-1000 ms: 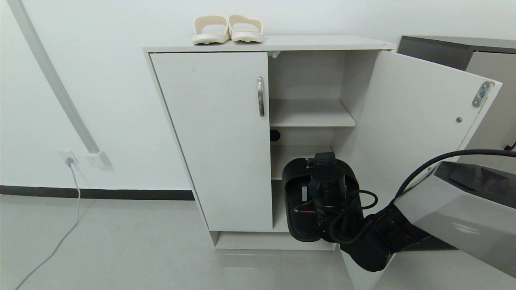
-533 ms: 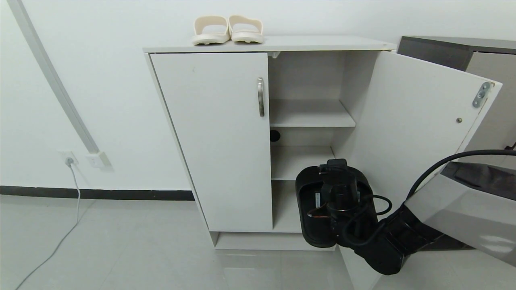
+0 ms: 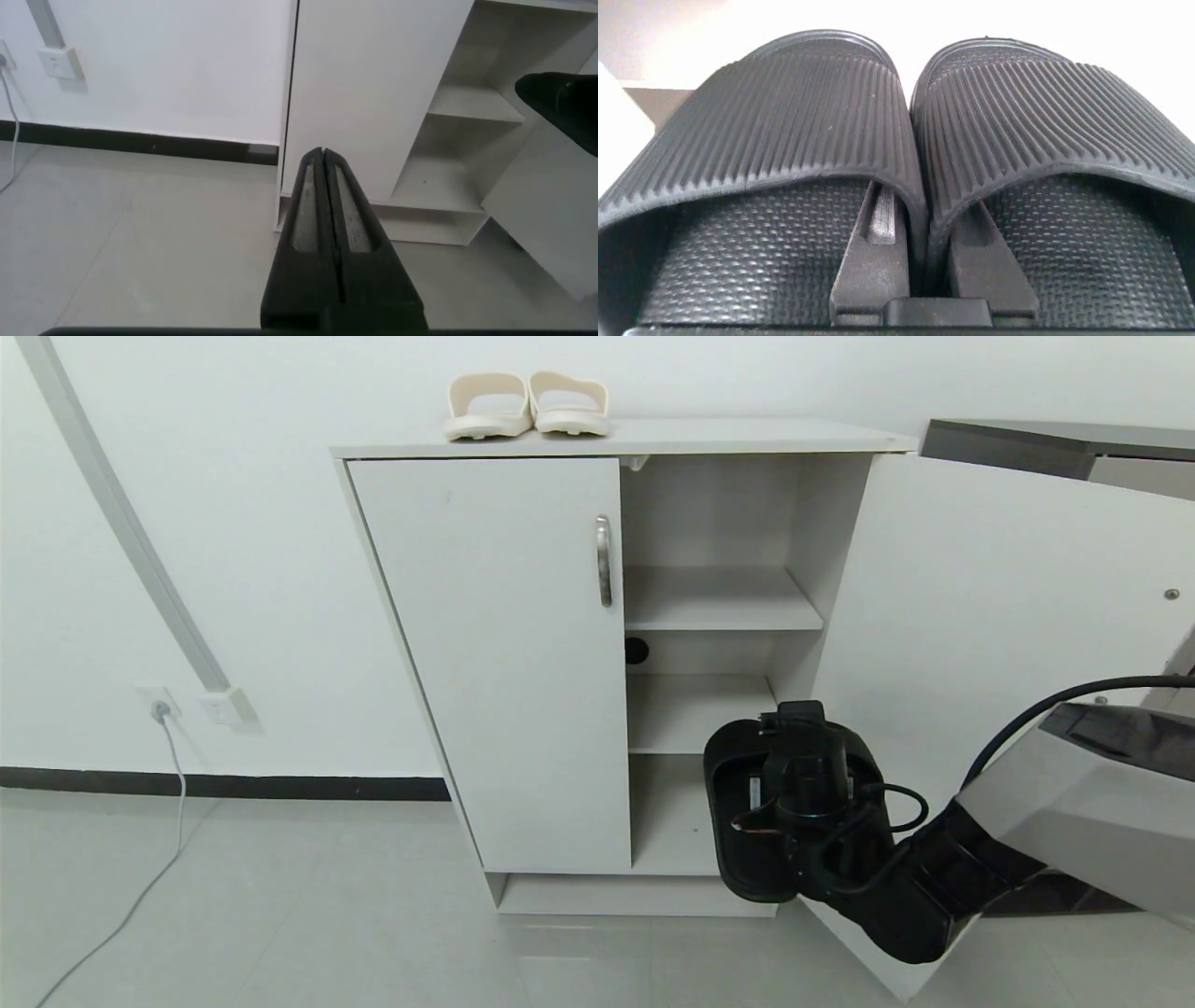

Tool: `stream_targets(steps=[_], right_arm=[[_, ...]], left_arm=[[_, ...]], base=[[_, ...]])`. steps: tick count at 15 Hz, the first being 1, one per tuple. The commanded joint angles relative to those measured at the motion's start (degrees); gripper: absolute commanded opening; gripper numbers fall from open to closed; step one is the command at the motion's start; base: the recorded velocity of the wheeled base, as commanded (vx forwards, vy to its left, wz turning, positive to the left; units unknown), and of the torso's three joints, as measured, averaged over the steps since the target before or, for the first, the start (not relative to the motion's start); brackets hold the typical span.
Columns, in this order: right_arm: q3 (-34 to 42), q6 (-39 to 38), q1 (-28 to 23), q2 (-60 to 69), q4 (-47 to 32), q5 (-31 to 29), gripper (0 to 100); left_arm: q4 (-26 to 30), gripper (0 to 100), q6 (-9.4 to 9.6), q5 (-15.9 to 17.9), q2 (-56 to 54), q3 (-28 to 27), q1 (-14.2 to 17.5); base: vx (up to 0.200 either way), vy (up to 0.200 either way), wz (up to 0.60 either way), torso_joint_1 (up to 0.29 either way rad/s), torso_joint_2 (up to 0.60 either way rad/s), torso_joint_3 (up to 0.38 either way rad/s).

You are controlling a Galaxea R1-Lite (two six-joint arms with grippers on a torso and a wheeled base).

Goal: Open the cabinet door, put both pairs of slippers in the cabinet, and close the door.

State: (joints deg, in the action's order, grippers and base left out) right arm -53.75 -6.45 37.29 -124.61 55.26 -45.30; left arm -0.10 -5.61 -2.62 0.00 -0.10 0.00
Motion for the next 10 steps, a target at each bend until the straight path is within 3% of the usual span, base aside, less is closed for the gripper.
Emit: stream_targets(steps=[1, 4, 7, 10], right_arm=[[0.05, 0.03, -0.11, 0.33, 0.02, 0.04, 0], [-0.04, -0.06, 0.24, 0.42, 0.11, 0.39, 0], [-0.57, 0.21, 5.6, 0.69, 2.48, 7.07, 0], [-2.77, 0.12, 6.74, -1.07, 2.31, 7.16, 0]], left_arm=[[0.01, 0, -0.02, -0.02, 0.09, 0.01, 0.0], [-0.08, 0, -0.02, -0.02, 0.09, 0.01, 0.0], [0.01, 0, -0.02, -0.02, 0.09, 0.01, 0.0], [-0.08, 0, 0.07, -0.02, 0.09, 0.01, 0.0]], base=[[0.0, 0.0, 0.0, 0.0, 0.0, 0.0], [0.0, 0.0, 0.0, 0.0, 0.0, 0.0], [0.0, 0.0, 0.0, 0.0, 0.0, 0.0], [0.0, 0.0, 0.0, 0.0, 0.0, 0.0]])
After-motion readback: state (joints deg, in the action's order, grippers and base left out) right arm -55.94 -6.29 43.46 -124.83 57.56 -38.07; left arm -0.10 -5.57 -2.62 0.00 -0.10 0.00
